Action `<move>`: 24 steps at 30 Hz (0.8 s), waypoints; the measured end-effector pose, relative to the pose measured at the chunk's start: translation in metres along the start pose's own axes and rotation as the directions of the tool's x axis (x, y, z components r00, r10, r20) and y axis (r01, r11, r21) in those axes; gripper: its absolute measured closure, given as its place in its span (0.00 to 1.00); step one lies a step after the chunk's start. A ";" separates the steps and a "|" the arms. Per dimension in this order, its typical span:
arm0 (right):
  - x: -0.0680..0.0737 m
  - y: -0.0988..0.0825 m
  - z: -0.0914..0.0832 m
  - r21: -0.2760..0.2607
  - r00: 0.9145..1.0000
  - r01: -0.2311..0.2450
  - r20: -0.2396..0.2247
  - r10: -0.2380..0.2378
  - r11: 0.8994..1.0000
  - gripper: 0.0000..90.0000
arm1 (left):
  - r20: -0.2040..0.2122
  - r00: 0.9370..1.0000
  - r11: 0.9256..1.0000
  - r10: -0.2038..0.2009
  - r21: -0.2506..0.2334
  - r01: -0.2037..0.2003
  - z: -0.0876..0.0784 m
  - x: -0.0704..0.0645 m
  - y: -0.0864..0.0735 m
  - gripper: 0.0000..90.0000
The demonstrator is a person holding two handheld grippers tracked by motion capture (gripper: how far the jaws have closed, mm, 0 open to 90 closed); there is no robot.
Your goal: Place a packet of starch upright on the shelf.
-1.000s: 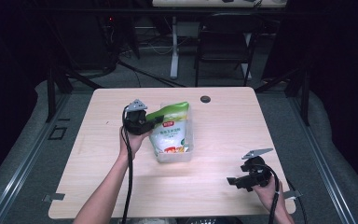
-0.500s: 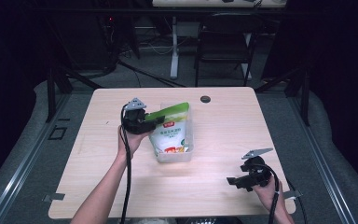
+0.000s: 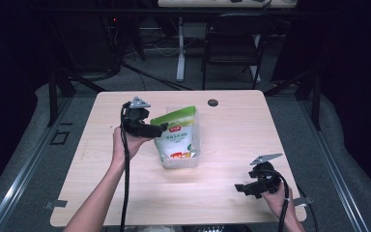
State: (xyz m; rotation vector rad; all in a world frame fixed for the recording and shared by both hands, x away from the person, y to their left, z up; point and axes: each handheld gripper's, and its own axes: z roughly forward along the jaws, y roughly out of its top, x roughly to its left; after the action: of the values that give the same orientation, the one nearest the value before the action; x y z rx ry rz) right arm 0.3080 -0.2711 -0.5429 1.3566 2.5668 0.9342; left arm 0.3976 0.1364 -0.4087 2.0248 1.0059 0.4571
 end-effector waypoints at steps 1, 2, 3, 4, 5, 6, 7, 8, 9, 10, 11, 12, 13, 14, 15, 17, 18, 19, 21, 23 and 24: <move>0.000 0.000 0.000 0.001 1.000 -0.001 0.000 0.001 1.000 0.19 | -0.006 1.000 1.000 -0.003 -0.005 0.003 -0.004 0.001 -0.001 0.17; 0.000 0.000 0.000 -0.001 1.000 -0.002 0.000 0.002 1.000 0.19 | -0.006 1.000 1.000 -0.006 -0.003 0.006 -0.009 0.002 -0.002 0.16; 0.000 0.000 0.000 0.000 1.000 -0.002 0.000 0.002 1.000 0.18 | -0.009 1.000 1.000 -0.007 -0.006 0.007 -0.013 0.002 -0.003 0.16; 0.000 0.000 0.000 0.000 1.000 -0.002 0.000 0.002 1.000 0.18 | -0.019 1.000 1.000 -0.005 -0.008 0.005 -0.018 0.002 -0.004 0.15; 0.000 0.000 0.000 0.000 1.000 -0.002 0.000 0.002 1.000 0.18 | -0.019 1.000 1.000 -0.005 -0.008 0.005 -0.018 0.002 -0.004 0.14; 0.000 0.000 0.000 -0.002 1.000 0.000 0.001 0.000 1.000 0.18 | -0.026 1.000 1.000 0.001 0.000 -0.001 -0.022 0.003 -0.006 0.13; 0.000 0.000 0.000 -0.002 1.000 0.000 0.001 0.000 1.000 0.18 | -0.032 0.999 1.000 0.003 0.003 -0.003 -0.027 0.003 -0.008 0.13; 0.000 0.000 0.000 -0.001 1.000 -0.001 0.000 0.001 1.000 0.18 | -0.045 0.999 1.000 0.004 0.006 -0.004 -0.035 0.004 -0.013 0.12; 0.000 0.000 0.000 -0.001 1.000 -0.001 0.000 0.001 1.000 0.18 | -0.045 0.999 1.000 0.004 0.006 -0.004 -0.035 0.004 -0.013 0.12; 0.000 0.000 0.000 -0.002 1.000 0.000 0.000 0.000 1.000 0.18 | -0.056 0.998 1.000 0.004 0.021 -0.003 -0.042 0.005 -0.020 0.11; 0.000 0.000 0.000 -0.003 1.000 0.001 0.001 -0.001 1.000 0.18 | -0.056 0.998 1.000 0.000 0.024 0.002 -0.046 0.005 -0.024 0.10; 0.000 0.000 0.000 -0.003 1.000 0.001 0.002 -0.001 1.000 0.18 | -0.063 0.998 1.000 -0.004 0.028 0.006 -0.049 0.006 -0.029 0.09; 0.000 0.000 0.000 -0.001 1.000 0.000 0.001 0.000 1.000 0.18 | -0.074 0.997 0.999 -0.001 0.033 0.004 -0.052 0.005 -0.034 0.09; 0.001 0.000 0.001 0.000 1.000 -0.001 0.004 0.001 1.000 0.18 | -0.082 0.997 0.999 0.004 0.041 -0.001 -0.056 0.004 -0.039 0.08; 0.001 0.000 0.001 0.006 1.000 0.002 0.006 -0.002 1.000 0.18 | -0.083 0.997 0.999 0.005 0.045 -0.002 -0.060 0.004 -0.045 0.07; 0.001 0.000 0.002 0.007 1.000 0.000 0.003 0.000 1.000 0.18 | -0.082 0.997 0.999 0.005 0.054 -0.001 -0.063 0.004 -0.050 0.07; 0.001 0.000 0.002 0.008 1.000 0.001 0.003 -0.001 1.000 0.17 | -0.090 0.996 0.998 0.010 0.064 -0.004 -0.066 0.004 -0.056 0.07; 0.002 0.000 0.002 0.013 1.000 0.004 0.006 -0.004 1.000 0.17 | -0.097 0.995 0.997 -0.003 0.074 0.011 -0.071 0.004 -0.069 0.07; 0.002 0.000 0.002 0.016 1.000 0.006 0.011 -0.006 1.000 0.16 | -0.113 0.994 0.995 -0.007 0.094 0.018 -0.075 0.005 -0.082 0.06; 0.002 0.000 0.003 0.019 1.000 0.007 0.013 -0.008 1.000 0.16 | -0.112 0.993 0.994 -0.036 0.102 0.047 -0.079 0.008 -0.095 0.06; 0.002 0.000 0.004 0.023 1.000 0.009 0.013 -0.010 1.000 0.16 | -0.115 0.992 0.993 -0.056 0.101 0.068 -0.081 0.010 -0.102 0.06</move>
State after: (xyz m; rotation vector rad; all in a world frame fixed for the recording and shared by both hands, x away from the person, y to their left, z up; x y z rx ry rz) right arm 0.3083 -0.2679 -0.5454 1.3506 2.5803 0.8936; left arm 0.3038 0.2216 -0.4406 2.0725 1.1793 0.4986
